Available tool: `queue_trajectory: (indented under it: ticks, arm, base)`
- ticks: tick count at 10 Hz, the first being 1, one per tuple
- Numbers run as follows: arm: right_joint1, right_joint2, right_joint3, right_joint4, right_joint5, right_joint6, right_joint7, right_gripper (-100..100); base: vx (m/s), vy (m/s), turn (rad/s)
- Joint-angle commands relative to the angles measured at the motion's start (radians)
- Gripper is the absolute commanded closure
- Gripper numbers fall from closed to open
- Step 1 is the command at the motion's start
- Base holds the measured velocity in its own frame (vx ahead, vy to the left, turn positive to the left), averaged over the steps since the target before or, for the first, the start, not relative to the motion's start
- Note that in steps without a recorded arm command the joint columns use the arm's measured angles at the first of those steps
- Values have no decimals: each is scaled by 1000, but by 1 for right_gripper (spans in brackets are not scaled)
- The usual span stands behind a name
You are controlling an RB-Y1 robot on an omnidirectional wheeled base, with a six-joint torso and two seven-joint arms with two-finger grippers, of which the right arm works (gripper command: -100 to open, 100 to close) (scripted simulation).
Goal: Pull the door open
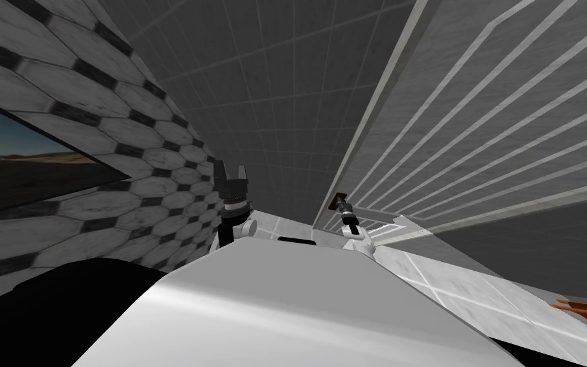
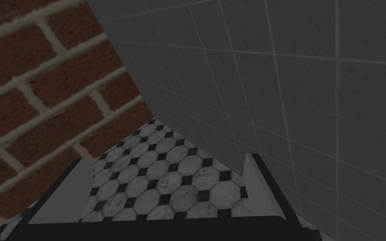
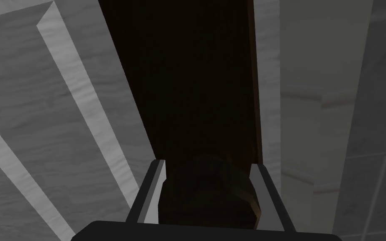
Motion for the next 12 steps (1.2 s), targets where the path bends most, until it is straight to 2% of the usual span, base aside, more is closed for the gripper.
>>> queue_trajectory:
  ticks: [1, 4, 5, 7, 8, 10, 11, 12]
  arm:
    - [3, -6, -2, 3, -36, 2, -50, 100]
    - [9, -13, -3, 6, -111, 0, -133, 100]
    - [9, -13, -3, 6, -111, 0, -145, 100]
    - [13, -19, -3, 8, -169, -1, -206, 100]
    - [13, -19, -3, 8, -169, -1, -216, 100]
    - [17, -25, -4, 9, -233, -3, -279, 100]
    - [17, -25, -4, 9, -234, -3, -292, 100]
    - [18, -28, -4, 10, -267, -4, -329, 100]
  base:
    - [-77, -37, 119]
    - [-73, -42, 156]
    - [-53, -35, 57]
    - [-66, -31, 130]
    - [-56, -33, 68]
    - [-63, -27, 146]
    - [-60, -37, 75]
    - [-55, -37, 119]
